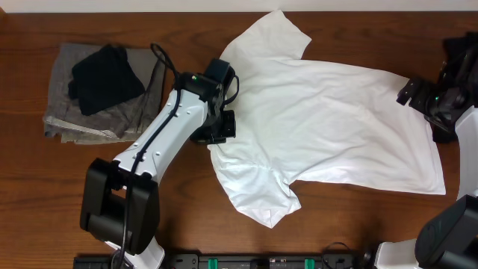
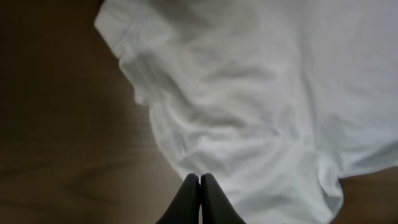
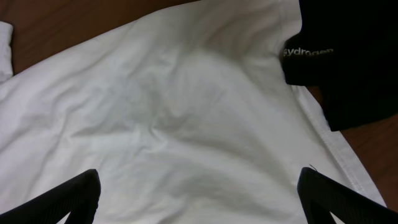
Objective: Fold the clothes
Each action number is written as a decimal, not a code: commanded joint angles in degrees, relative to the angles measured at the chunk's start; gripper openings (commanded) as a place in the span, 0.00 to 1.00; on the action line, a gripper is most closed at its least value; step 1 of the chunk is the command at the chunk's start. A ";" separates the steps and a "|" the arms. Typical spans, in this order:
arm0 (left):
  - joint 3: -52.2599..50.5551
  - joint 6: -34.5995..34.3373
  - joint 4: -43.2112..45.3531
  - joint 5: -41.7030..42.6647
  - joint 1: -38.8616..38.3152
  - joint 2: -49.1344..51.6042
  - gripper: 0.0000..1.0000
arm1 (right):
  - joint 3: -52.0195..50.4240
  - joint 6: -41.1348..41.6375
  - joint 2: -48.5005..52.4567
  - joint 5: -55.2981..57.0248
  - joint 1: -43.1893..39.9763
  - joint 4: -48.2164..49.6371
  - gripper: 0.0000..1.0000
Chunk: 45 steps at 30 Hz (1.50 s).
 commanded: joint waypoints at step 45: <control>-13.44 -2.19 19.74 5.27 8.00 -0.15 0.06 | 0.72 -0.42 0.00 -0.02 0.42 -0.11 0.99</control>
